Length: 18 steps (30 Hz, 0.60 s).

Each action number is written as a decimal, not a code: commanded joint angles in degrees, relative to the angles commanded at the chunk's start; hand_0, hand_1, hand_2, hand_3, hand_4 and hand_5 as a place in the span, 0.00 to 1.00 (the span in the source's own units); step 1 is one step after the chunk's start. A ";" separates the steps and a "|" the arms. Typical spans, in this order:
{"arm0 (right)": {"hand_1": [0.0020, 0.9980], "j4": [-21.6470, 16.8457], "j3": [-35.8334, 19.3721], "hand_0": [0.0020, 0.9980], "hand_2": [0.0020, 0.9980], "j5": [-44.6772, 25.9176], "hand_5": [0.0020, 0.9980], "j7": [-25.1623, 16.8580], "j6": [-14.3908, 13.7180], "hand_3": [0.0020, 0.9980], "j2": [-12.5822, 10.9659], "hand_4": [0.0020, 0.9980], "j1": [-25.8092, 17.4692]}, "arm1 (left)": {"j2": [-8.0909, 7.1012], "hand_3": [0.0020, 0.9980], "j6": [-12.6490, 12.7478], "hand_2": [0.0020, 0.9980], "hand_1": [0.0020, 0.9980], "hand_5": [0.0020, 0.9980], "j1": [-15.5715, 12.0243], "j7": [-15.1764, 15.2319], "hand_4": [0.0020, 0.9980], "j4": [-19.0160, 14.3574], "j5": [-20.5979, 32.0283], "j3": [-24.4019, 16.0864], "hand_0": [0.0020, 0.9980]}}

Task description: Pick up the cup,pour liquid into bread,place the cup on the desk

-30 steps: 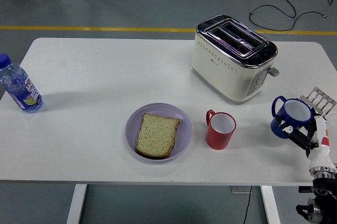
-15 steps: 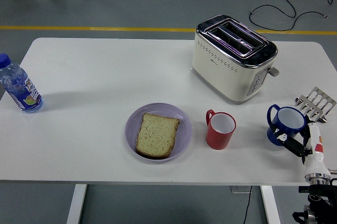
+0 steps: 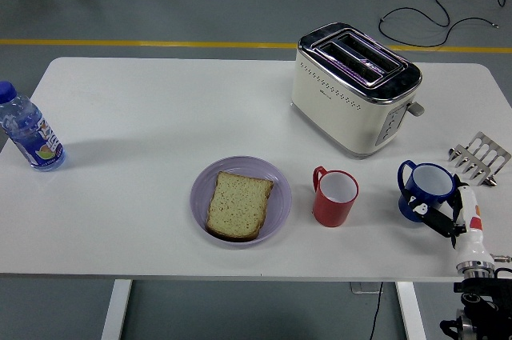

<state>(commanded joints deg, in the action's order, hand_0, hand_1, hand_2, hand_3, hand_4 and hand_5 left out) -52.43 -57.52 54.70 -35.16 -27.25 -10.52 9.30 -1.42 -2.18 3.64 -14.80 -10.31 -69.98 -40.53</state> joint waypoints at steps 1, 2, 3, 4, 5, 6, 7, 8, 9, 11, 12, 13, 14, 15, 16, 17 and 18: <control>0.34 0.13 0.13 0.38 0.49 0.07 0.01 0.03 0.01 0.53 0.05 0.63 0.20 | 0.00 0.60 -0.01 0.71 0.69 0.93 0.06 0.01 0.34 0.00 0.02 0.05 0.66; 0.34 0.25 0.22 0.39 0.50 0.15 0.01 0.09 0.03 0.54 0.09 0.64 0.36 | 0.00 0.60 0.00 0.71 0.69 0.93 0.10 0.02 0.34 0.00 0.06 0.09 0.66; 0.34 0.36 0.29 0.39 0.50 0.23 0.01 0.16 0.06 0.54 0.12 0.64 0.50 | 0.02 0.60 0.02 0.71 0.69 0.93 0.13 0.02 0.34 0.00 0.12 0.11 0.66; 0.34 0.53 0.35 0.39 0.50 0.32 0.01 0.30 0.13 0.54 0.18 0.64 0.66 | 0.02 0.60 0.04 0.71 0.69 0.93 0.16 0.02 0.34 0.00 0.22 0.12 0.66; 0.34 0.65 0.38 0.39 0.50 0.38 0.01 0.40 0.17 0.54 0.23 0.64 0.77 | 0.02 0.60 0.05 0.71 0.69 0.93 0.18 0.01 0.34 0.00 0.29 0.12 0.66; 0.34 0.82 0.46 0.39 0.50 0.55 0.01 0.56 0.23 0.54 0.25 0.64 0.90 | 0.03 0.60 0.07 0.71 0.69 0.93 0.24 0.03 0.34 0.00 0.37 0.22 0.66; 0.34 0.90 0.51 0.39 0.50 0.64 0.01 0.65 0.26 0.54 0.25 0.64 0.96 | 0.03 0.60 0.08 0.71 0.69 0.93 0.28 0.05 0.34 0.00 0.41 0.28 0.66; 0.36 1.02 0.57 0.40 0.51 0.71 0.01 0.78 0.32 0.54 0.29 0.64 1.02 | 0.05 0.60 0.09 0.71 0.69 0.93 0.29 0.05 0.34 0.00 0.41 0.22 0.66; 0.36 1.09 0.61 0.40 0.51 0.75 0.01 0.88 0.36 0.54 0.31 0.64 1.05 | 0.06 0.60 0.10 0.71 0.69 0.93 0.30 0.05 0.34 0.00 0.41 0.16 0.66; 0.36 1.24 0.57 0.40 0.51 1.08 0.01 1.11 0.43 0.54 0.44 0.64 1.09 | 0.06 0.60 0.09 0.71 0.69 0.93 0.35 0.04 0.34 0.00 0.39 0.12 0.66; 0.36 1.32 0.62 0.40 0.51 1.09 0.01 1.27 0.51 0.54 0.47 0.64 1.08 | 0.04 0.60 0.08 0.71 0.69 0.93 0.37 0.05 0.34 0.00 0.54 0.34 0.66; 0.36 1.35 0.64 0.40 0.51 1.10 0.01 1.34 0.54 0.54 0.48 0.64 1.08 | 0.03 0.60 0.07 0.71 0.69 0.93 0.37 0.06 0.34 0.00 0.61 0.42 0.66; 0.38 1.46 0.72 0.42 0.52 1.26 0.02 1.57 0.62 0.54 0.47 0.65 1.05 | 0.01 0.60 0.05 0.71 0.69 0.93 0.40 0.05 0.34 0.00 0.53 0.40 0.66; 0.38 1.54 0.75 0.42 0.52 1.38 0.02 1.73 0.67 0.54 0.46 0.65 1.01 | 0.00 0.60 0.04 0.71 0.69 0.93 0.41 0.05 0.34 0.00 0.57 0.48 0.66; 0.38 1.62 0.77 0.42 0.52 1.50 0.02 1.90 0.71 0.54 0.44 0.65 0.98 | -0.01 0.60 0.03 0.71 0.69 0.93 0.42 0.06 0.34 0.00 0.65 0.60 0.66; 0.38 1.66 0.73 0.42 0.52 1.59 0.02 2.01 0.72 0.54 0.44 0.65 0.93 | -0.01 0.60 0.02 0.71 0.69 0.93 0.43 0.05 0.34 0.00 0.57 0.53 0.66; 0.38 1.69 0.66 0.42 0.52 1.68 0.02 2.13 0.71 0.54 0.43 0.65 0.87 | 0.01 0.60 0.02 0.71 0.69 0.93 0.43 0.03 0.34 0.00 0.38 0.36 0.66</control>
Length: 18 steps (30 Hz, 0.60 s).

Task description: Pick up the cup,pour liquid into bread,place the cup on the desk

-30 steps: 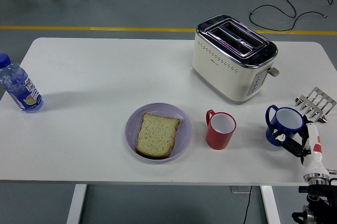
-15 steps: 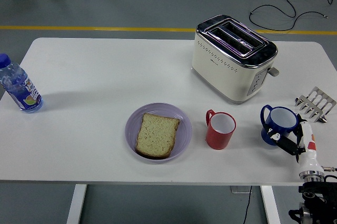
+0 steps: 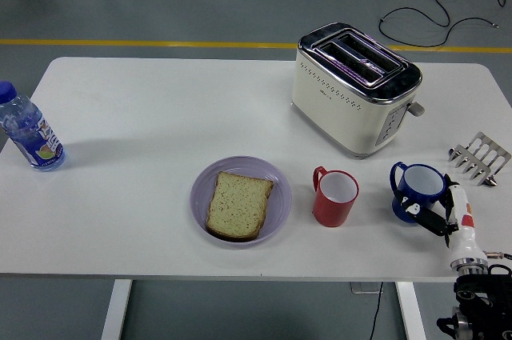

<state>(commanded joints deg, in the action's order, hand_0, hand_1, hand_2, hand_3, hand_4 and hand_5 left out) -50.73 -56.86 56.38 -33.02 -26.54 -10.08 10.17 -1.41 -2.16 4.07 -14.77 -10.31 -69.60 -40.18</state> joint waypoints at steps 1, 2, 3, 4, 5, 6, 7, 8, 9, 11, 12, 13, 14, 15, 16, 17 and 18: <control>0.38 0.01 -0.06 0.42 0.52 0.12 0.02 0.08 -0.03 0.54 0.00 0.65 -0.02 | 0.01 0.60 0.01 0.71 0.69 0.93 0.02 0.00 0.34 0.00 0.01 -0.02 0.66; 0.39 0.02 -0.11 0.43 0.53 0.22 0.03 0.13 -0.06 0.55 0.00 0.67 -0.03 | 0.01 0.61 0.02 0.71 0.69 0.93 0.04 0.00 0.34 0.00 0.04 -0.01 0.66; 0.39 0.02 -0.22 0.43 0.53 0.28 0.03 0.16 -0.12 0.55 0.01 0.67 -0.07 | 0.01 0.61 0.02 0.71 0.69 0.93 0.05 0.01 0.34 0.00 0.07 0.00 0.66; 0.39 0.03 -0.29 0.43 0.53 0.31 0.03 0.18 -0.15 0.55 0.02 0.67 -0.10 | 0.01 0.61 0.02 0.71 0.69 0.93 0.06 0.02 0.34 0.00 0.08 0.01 0.66; 0.39 0.04 -0.37 0.43 0.53 0.35 0.03 0.21 -0.22 0.55 0.03 0.67 -0.09 | 0.01 0.61 0.03 0.71 0.69 0.93 0.09 0.02 0.34 0.00 0.06 -0.02 0.66; 0.39 0.05 -0.40 0.43 0.53 0.37 0.03 0.22 -0.24 0.55 0.04 0.67 -0.09 | 0.01 0.61 0.03 0.71 0.69 0.93 0.10 0.02 0.34 0.00 0.05 -0.03 0.66; 0.39 0.06 -0.42 0.43 0.53 0.50 0.03 0.30 -0.38 0.55 0.04 0.67 -0.06 | 0.00 0.61 0.01 0.71 0.69 0.93 0.15 0.01 0.34 0.00 0.01 0.03 0.66; 0.41 0.06 -0.42 0.46 0.53 0.54 0.07 0.32 -0.42 0.58 0.03 0.78 -0.05 | -0.01 0.61 0.01 0.71 0.69 0.93 0.16 0.01 0.34 0.00 0.00 0.06 0.66; 0.41 0.01 -0.53 0.46 0.53 0.77 0.07 0.38 -0.54 0.58 0.04 0.78 -0.01 | -0.01 0.61 0.01 0.71 0.69 0.93 0.21 0.02 0.34 0.00 -0.02 0.05 0.66; 0.41 -0.07 -0.66 0.46 0.53 1.01 0.07 0.47 -0.73 0.58 0.09 0.78 0.02 | -0.03 0.61 0.05 0.71 0.69 0.93 0.23 0.04 0.34 0.00 0.08 0.04 0.66; 0.41 -0.08 -0.70 0.46 0.53 1.08 0.07 0.49 -0.82 0.58 0.10 0.78 0.02 | -0.03 0.61 0.06 0.71 0.69 0.93 0.24 0.04 0.34 0.00 0.09 0.05 0.66; 0.41 -0.09 -0.74 0.46 0.53 1.20 0.07 0.53 -1.01 0.58 0.10 0.78 0.01 | -0.05 0.61 0.05 0.71 0.69 0.93 0.28 0.04 0.34 0.00 0.03 0.09 0.66; 0.43 -0.05 -0.80 0.49 0.55 1.31 0.07 0.54 -1.15 0.65 0.11 0.86 -0.01 | -0.06 0.61 0.06 0.71 0.69 0.93 0.31 0.04 0.34 0.00 0.06 0.16 0.66; 0.43 0.03 -0.88 0.49 0.55 1.47 0.07 0.55 -1.34 0.65 0.11 0.86 -0.05 | -0.07 0.61 0.07 0.71 0.69 0.93 0.34 0.04 0.34 0.00 0.14 0.28 0.66; 0.43 0.13 -0.97 0.49 0.55 1.51 0.07 0.58 -1.42 0.65 0.13 0.86 -0.03 | -0.08 0.61 0.10 0.71 0.69 0.93 0.36 0.07 0.34 0.00 0.34 0.42 0.66; 0.43 0.20 -1.03 0.49 0.55 1.53 0.07 0.60 -1.47 0.65 0.14 0.86 -0.02 | -0.09 0.61 0.12 0.71 0.69 0.93 0.37 0.09 0.34 0.00 0.47 0.51 0.66; 0.43 0.21 -1.09 0.49 0.55 1.59 0.07 0.65 -1.48 0.65 0.16 0.86 -0.04 | -0.10 0.61 0.13 0.71 0.69 0.93 0.39 0.08 0.34 0.00 0.42 0.44 0.66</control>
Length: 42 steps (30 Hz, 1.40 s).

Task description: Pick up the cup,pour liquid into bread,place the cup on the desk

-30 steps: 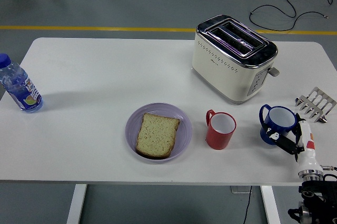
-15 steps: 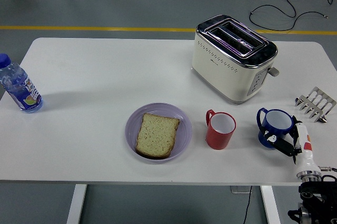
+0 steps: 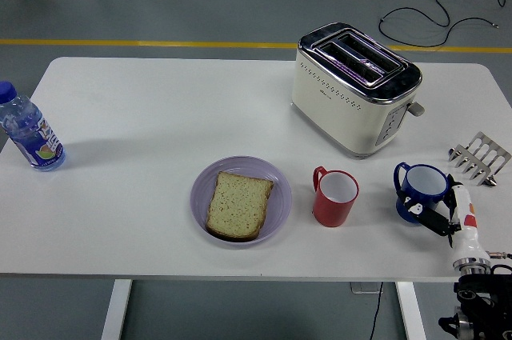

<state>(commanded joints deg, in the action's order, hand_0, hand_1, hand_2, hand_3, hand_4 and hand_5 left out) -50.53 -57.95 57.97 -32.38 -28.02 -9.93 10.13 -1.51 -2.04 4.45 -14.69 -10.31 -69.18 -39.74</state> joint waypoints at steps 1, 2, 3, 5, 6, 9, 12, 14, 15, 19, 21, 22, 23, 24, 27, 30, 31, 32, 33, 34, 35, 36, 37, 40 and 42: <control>0.43 -0.01 -0.06 0.49 0.55 0.06 0.07 0.06 -0.01 0.65 0.01 0.86 -0.03 | -0.01 0.61 0.00 0.71 0.69 0.93 0.01 -0.01 0.34 0.00 -0.11 -0.12 0.66; 0.44 0.00 -0.05 0.50 0.56 0.30 0.04 0.16 0.01 0.68 0.00 0.87 -0.06 | -0.02 0.61 0.00 0.71 0.69 0.92 0.03 -0.03 0.34 0.00 -0.22 -0.16 0.66; 0.44 0.00 -0.03 0.50 0.56 0.40 0.04 0.20 0.02 0.68 0.00 0.87 -0.07 | -0.02 0.61 0.00 0.71 0.69 0.92 0.03 -0.03 0.34 0.00 -0.27 -0.17 0.66; 0.44 0.08 -0.06 0.50 0.56 0.70 0.04 0.32 0.03 0.68 0.01 0.87 -0.14 | 0.01 0.61 -0.01 0.71 0.69 0.92 0.03 -0.04 0.34 0.00 -0.34 -0.22 0.66; 0.44 0.16 -0.08 0.50 0.56 0.88 0.04 0.48 0.16 0.68 0.02 0.87 -0.15 | 0.04 0.61 0.00 0.71 0.69 0.92 0.06 -0.04 0.34 0.00 -0.21 -0.21 0.66; 0.45 0.28 -0.15 0.52 0.60 1.16 0.04 0.63 0.28 0.72 -0.01 0.88 -0.09 | 0.09 0.61 0.01 0.71 0.69 0.93 0.18 -0.03 0.34 0.00 -0.14 -0.16 0.66; 0.45 0.33 -0.28 0.52 0.60 1.27 0.04 0.75 0.45 0.72 -0.09 0.88 -0.01 | 0.15 0.61 0.05 0.71 0.69 0.93 0.29 -0.03 0.34 0.00 -0.07 -0.16 0.66; 0.48 0.28 -0.45 0.55 0.65 1.52 0.03 0.81 0.46 0.78 -0.11 0.88 -0.10 | 0.18 0.61 0.05 0.71 0.69 0.92 0.21 -0.02 0.34 0.00 0.02 0.00 0.66; 0.48 0.27 -0.51 0.55 0.65 1.69 0.03 0.87 0.41 0.78 -0.11 0.88 -0.16 | 0.19 0.61 0.05 0.71 0.69 0.92 0.15 -0.01 0.34 0.00 0.03 0.06 0.66; 0.48 0.35 -0.68 0.55 0.65 2.28 0.03 1.17 0.23 0.78 -0.12 0.88 -0.39 | 0.21 0.61 0.05 0.71 0.69 0.92 -0.03 0.00 0.34 0.00 0.05 0.27 0.66; 0.56 0.46 -0.71 0.60 0.77 2.56 0.04 1.39 0.34 0.86 -0.13 0.89 -0.44 | 0.20 0.61 0.08 0.71 0.69 0.93 -0.09 0.04 0.34 0.00 0.52 0.75 0.66; 0.56 0.47 -0.69 0.60 0.77 2.67 0.04 1.45 0.38 0.86 -0.14 0.89 -0.49 | 0.20 0.61 0.07 0.71 0.69 0.93 -0.12 0.04 0.34 0.00 0.49 0.75 0.66; 0.56 0.49 -0.60 0.60 0.77 2.93 0.04 1.59 0.47 0.86 -0.15 0.89 -0.61 | 0.21 0.61 0.05 0.71 0.69 0.93 -0.18 0.02 0.34 0.00 0.29 0.63 0.66; 0.56 0.52 -0.57 0.60 0.77 3.08 0.04 1.65 0.51 0.86 -0.15 0.89 -0.72 | 0.22 0.61 0.03 0.71 0.69 0.93 -0.24 0.01 0.34 0.00 0.18 0.57 0.66; 0.61 0.63 -0.61 0.64 0.83 3.20 0.02 1.72 0.60 0.88 -0.11 0.90 -0.96 | 0.25 0.61 -0.02 0.71 0.69 0.93 -0.37 -0.03 0.34 0.00 -0.04 0.56 0.66; 0.61 0.60 -0.66 0.64 0.83 3.23 0.02 1.66 0.68 0.88 -0.15 0.90 -1.11 | 0.25 0.61 -0.10 0.71 0.69 0.93 -0.49 -0.04 0.34 0.00 -0.21 0.70 0.66; 0.61 0.56 -0.68 0.64 0.83 3.24 0.02 1.64 0.68 0.88 -0.16 0.90 -1.14 | 0.26 0.61 -0.13 0.71 0.69 0.93 -0.52 -0.05 0.34 0.00 -0.28 0.69 0.66; 0.66 0.49 -0.76 0.71 0.88 3.32 0.03 1.59 0.66 0.93 -0.18 0.91 -1.18 | 0.25 0.61 -0.17 0.71 0.69 0.93 -0.57 -0.06 0.34 0.00 -0.42 0.68 0.66; 0.66 0.45 -0.80 0.71 0.88 3.35 0.03 1.57 0.65 0.93 -0.19 0.91 -1.20 | 0.25 0.61 -0.19 0.71 0.69 0.93 -0.59 -0.07 0.34 0.00 -0.48 0.68 0.66; 0.66 0.34 -0.90 0.71 0.88 3.38 0.03 1.53 0.64 0.93 -0.21 0.91 -1.25 | 0.25 0.61 -0.21 0.71 0.69 0.93 -0.63 -0.07 0.34 0.00 -0.55 0.67 0.66; 0.66 0.24 -0.98 0.71 0.88 3.40 0.03 1.50 0.62 0.93 -0.22 0.91 -1.29 | 0.24 0.61 -0.24 0.71 0.69 0.93 -0.66 -0.07 0.34 0.00 -0.61 0.65 0.66; 0.66 -0.08 -1.23 0.71 0.88 3.51 0.03 1.48 0.69 0.93 -0.29 0.91 -1.41 | 0.23 0.61 -0.27 0.71 0.69 0.93 -0.70 -0.07 0.34 0.00 -0.72 0.66 0.66; 0.66 -0.16 -1.29 0.71 0.88 3.54 0.03 1.48 0.70 0.93 -0.30 0.91 -1.45 | 0.23 0.61 -0.28 0.71 0.69 0.93 -0.72 -0.08 0.34 0.00 -0.75 0.66 0.66; 0.71 -0.73 -2.04 0.76 0.91 3.83 0.02 1.50 0.68 0.98 -0.37 0.92 -1.61 | 0.18 0.61 -0.28 0.71 0.69 0.92 -0.71 -0.06 0.34 0.00 -0.52 0.99 0.66; 0.71 -0.91 -2.40 0.76 0.91 3.97 0.02 1.55 0.74 0.98 -0.37 0.92 -1.67 | 0.15 0.61 -0.26 0.71 0.69 0.92 -0.73 -0.01 0.34 0.00 -0.15 1.36 0.66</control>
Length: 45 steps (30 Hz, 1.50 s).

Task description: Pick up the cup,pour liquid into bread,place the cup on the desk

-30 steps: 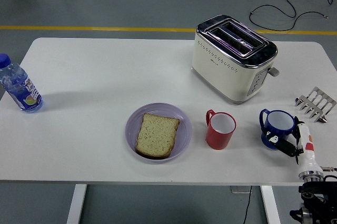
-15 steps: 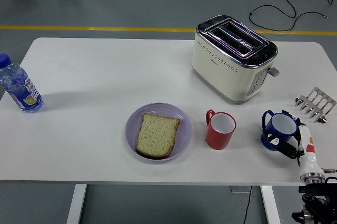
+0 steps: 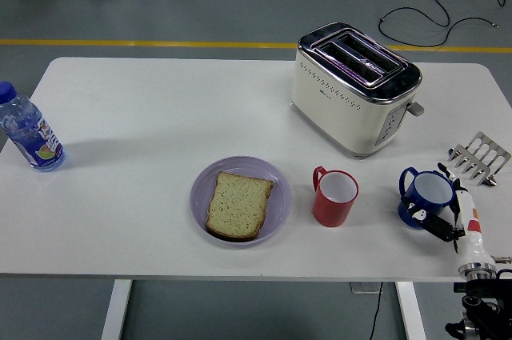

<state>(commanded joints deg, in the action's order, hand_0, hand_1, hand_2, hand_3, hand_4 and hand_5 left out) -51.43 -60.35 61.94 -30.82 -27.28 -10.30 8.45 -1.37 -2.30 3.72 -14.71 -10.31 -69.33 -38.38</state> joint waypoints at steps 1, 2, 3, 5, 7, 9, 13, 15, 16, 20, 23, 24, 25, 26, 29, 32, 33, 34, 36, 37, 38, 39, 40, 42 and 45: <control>0.71 -0.10 -0.17 0.76 0.91 0.05 0.02 0.12 0.13 0.98 -0.01 0.92 -0.07 | -0.02 0.61 -0.01 0.71 0.69 0.92 -0.02 0.02 0.34 0.00 0.13 0.17 0.66; 0.75 -0.16 -0.26 0.81 0.92 0.07 0.02 0.19 0.22 0.99 -0.01 0.92 -0.12 | -0.03 0.61 -0.02 0.71 0.69 0.92 -0.03 0.03 0.34 0.00 0.21 0.26 0.66; 0.75 -0.16 -0.33 0.81 0.92 0.19 0.02 0.33 0.39 0.99 -0.02 0.92 -0.15 | -0.04 0.61 -0.03 0.71 0.69 0.92 -0.04 0.03 0.34 0.00 0.20 0.27 0.66; 0.75 -0.02 -0.46 0.81 0.92 0.57 0.02 0.72 0.69 0.99 0.00 0.92 -0.11 | -0.04 0.61 -0.05 0.71 0.69 0.92 -0.04 0.03 0.34 0.00 0.16 0.21 0.66; 0.75 0.07 -0.50 0.81 0.92 0.78 0.02 0.92 0.83 0.99 0.00 0.92 -0.09 | -0.04 0.61 -0.06 0.71 0.69 0.92 -0.02 0.02 0.34 0.00 0.15 0.18 0.66; 0.78 0.11 -0.46 0.85 0.94 1.09 0.02 1.08 0.93 1.00 -0.04 0.92 -0.10 | -0.04 0.61 -0.05 0.71 0.69 0.92 0.01 0.04 0.34 0.00 0.25 0.26 0.66; 0.78 -0.06 -0.59 0.85 0.94 1.24 0.02 1.07 1.02 1.00 -0.02 0.92 -0.15 | -0.02 0.61 -0.10 0.71 0.69 0.92 0.01 -0.01 0.34 0.00 -0.04 0.02 0.66; 0.80 -0.52 -0.79 0.86 0.95 1.44 0.02 1.00 0.89 1.00 -0.02 0.93 -0.27 | -0.02 0.61 -0.12 0.71 0.69 0.92 0.02 -0.02 0.34 0.00 -0.15 -0.06 0.66; 0.80 -1.18 -1.02 0.86 0.95 1.54 0.02 0.96 0.80 1.00 -0.02 0.93 -0.47 | -0.02 0.61 -0.11 0.71 0.69 0.92 0.02 -0.02 0.34 0.00 -0.11 -0.03 0.66; 0.82 -2.81 -1.76 0.87 0.97 2.09 0.01 1.09 0.79 1.00 -0.05 0.93 -0.88 | -0.06 0.60 -0.12 0.71 0.69 0.92 0.09 -0.02 0.34 0.00 0.10 0.19 0.66; 0.82 -3.81 -2.43 0.87 0.97 2.49 0.01 1.45 0.92 1.00 -0.13 0.93 -1.05 | -0.08 0.60 -0.12 0.71 0.69 0.92 0.14 -0.01 0.34 0.00 0.13 0.32 0.66; 0.82 -3.99 -2.55 0.87 0.97 2.59 0.01 1.52 0.95 1.00 -0.14 0.93 -1.08 | -0.08 0.60 -0.12 0.71 0.69 0.92 0.15 -0.01 0.34 0.00 0.15 0.34 0.66; 0.82 -4.21 -2.70 0.87 0.97 2.69 0.01 1.60 0.99 1.00 -0.16 0.93 -1.12 | -0.09 0.60 -0.12 0.71 0.69 0.92 0.17 -0.01 0.34 0.00 0.17 0.37 0.66; 0.83 -4.57 -2.95 0.88 0.97 2.81 0.00 1.72 1.02 1.00 -0.19 0.93 -1.19 | -0.10 0.60 -0.12 0.71 0.69 0.92 0.20 0.01 0.34 0.00 0.19 0.43 0.66; 0.83 -5.47 -3.29 0.88 0.97 3.21 0.00 2.09 1.13 1.00 -0.38 0.93 -1.34 | -0.11 0.60 -0.14 0.71 0.69 0.92 0.23 0.00 0.34 0.00 0.12 0.26 0.66; 0.83 -7.90 -3.91 0.89 0.97 4.56 0.00 2.60 0.81 1.00 -0.72 0.94 -1.77 | -0.09 0.60 -0.07 0.71 0.69 0.92 0.27 0.01 0.34 0.00 0.30 0.31 0.66; 0.83 -8.33 -4.06 0.89 0.97 4.76 0.00 2.68 0.73 1.00 -0.76 0.94 -1.81 | -0.09 0.60 -0.06 0.71 0.69 0.92 0.27 0.02 0.34 0.00 0.33 0.32 0.66; 0.83 -9.09 -4.28 0.89 0.97 5.00 0.00 2.80 0.61 1.00 -0.84 0.94 -1.85 | -0.09 0.60 -0.04 0.71 0.69 0.92 0.27 0.03 0.34 0.00 0.38 0.37 0.66; 0.83 -10.35 -4.58 0.89 0.97 5.45 0.00 3.02 0.48 1.00 -1.03 0.94 -1.94 | -0.11 0.60 -0.04 0.71 0.69 0.92 0.30 0.05 0.34 0.00 0.44 0.46 0.66; 0.83 -11.15 -4.71 0.89 0.97 5.90 0.00 3.17 0.34 1.00 -1.17 0.94 -2.04 | -0.12 0.60 -0.04 0.71 0.69 0.92 0.31 0.06 0.34 0.00 0.48 0.51 0.66; 0.84 -11.58 -4.79 0.89 0.97 6.10 0.00 3.24 0.26 1.00 -1.23 0.94 -2.11 | -0.12 0.60 -0.04 0.71 0.69 0.92 0.31 0.06 0.34 0.00 0.50 0.52 0.66; 0.84 -12.40 -4.93 0.89 0.97 6.38 0.00 3.36 0.11 1.00 -1.33 0.94 -2.27 | -0.12 0.60 -0.03 0.71 0.69 0.92 0.31 0.07 0.34 0.00 0.52 0.50 0.66; 0.84 -13.00 -5.08 0.89 0.97 6.72 0.00 3.48 -0.03 1.00 -1.39 0.94 -2.39 | -0.13 0.60 -0.03 0.71 0.69 0.92 0.32 0.07 0.34 0.00 0.53 0.49 0.66; 0.84 -13.77 -5.30 0.89 0.97 7.25 0.00 3.66 -0.23 1.00 -1.44 0.94 -2.55 | -0.14 0.60 -0.04 0.71 0.69 0.92 0.35 0.06 0.34 0.00 0.54 0.49 0.66; 0.84 -15.87 -5.86 0.89 0.97 8.68 0.00 4.08 -0.84 1.00 -1.62 0.94 -2.90 | -0.17 0.60 -0.01 0.71 0.69 0.92 0.37 0.06 0.34 0.00 0.44 0.28 0.66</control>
<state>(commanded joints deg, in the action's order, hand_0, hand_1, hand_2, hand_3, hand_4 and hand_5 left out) -67.30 -66.21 70.62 -26.74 -28.12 -11.92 5.55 -1.53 -2.31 4.10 -14.65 -10.31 -68.89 -38.10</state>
